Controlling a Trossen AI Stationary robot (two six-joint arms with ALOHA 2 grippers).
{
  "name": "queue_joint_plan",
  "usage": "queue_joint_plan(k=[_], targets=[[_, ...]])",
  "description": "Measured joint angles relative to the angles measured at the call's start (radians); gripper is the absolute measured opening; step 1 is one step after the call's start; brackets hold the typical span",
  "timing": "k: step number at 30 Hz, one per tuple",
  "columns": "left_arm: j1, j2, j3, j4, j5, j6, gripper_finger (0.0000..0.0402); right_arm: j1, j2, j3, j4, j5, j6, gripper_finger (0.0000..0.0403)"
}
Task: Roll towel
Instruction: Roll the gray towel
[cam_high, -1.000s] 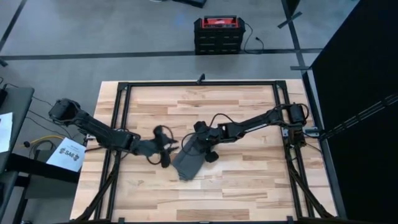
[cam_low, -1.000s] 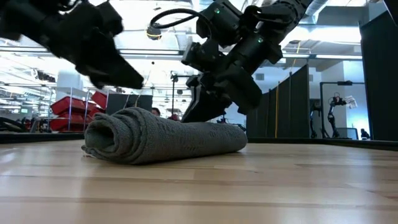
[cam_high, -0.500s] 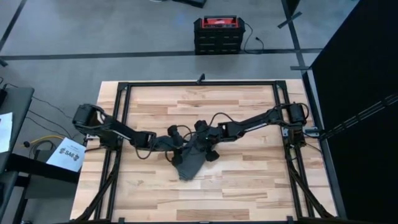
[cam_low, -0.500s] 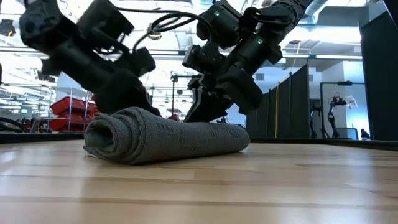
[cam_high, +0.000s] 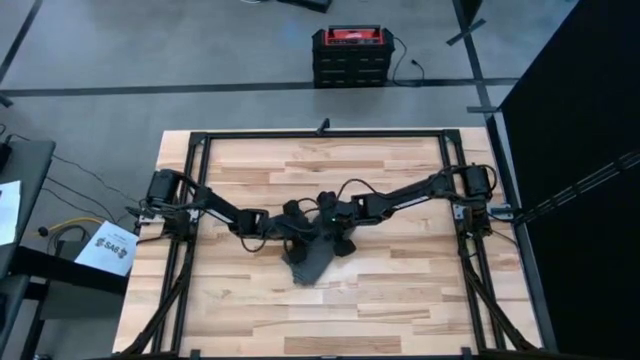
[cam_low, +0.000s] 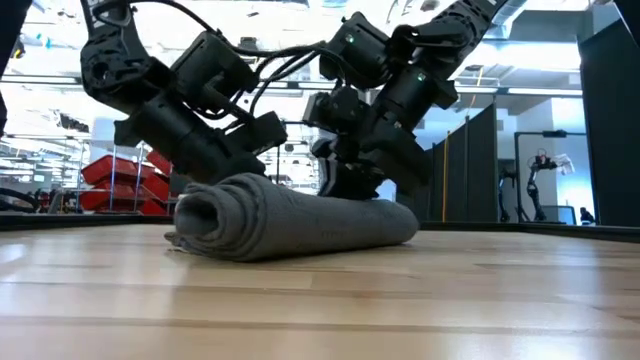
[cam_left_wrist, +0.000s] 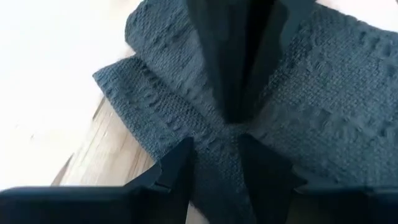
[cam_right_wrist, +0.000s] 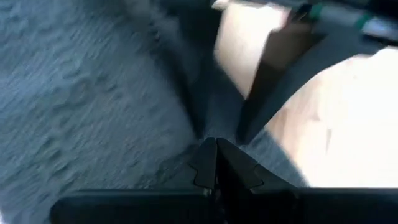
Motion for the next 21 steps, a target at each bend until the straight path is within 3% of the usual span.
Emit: queue_joint_plan(k=[15,21], targets=[[-0.011,-0.008,-0.002,-0.024,-0.011,-0.013,0.0118,0.011,-0.002,0.001,-0.050,0.020,0.042,0.0000],[-0.011,-0.008,-0.003,-0.021,-0.004,-0.010,0.0118,-0.036,-0.096,0.000,-0.054,0.056,0.037,0.0000]])
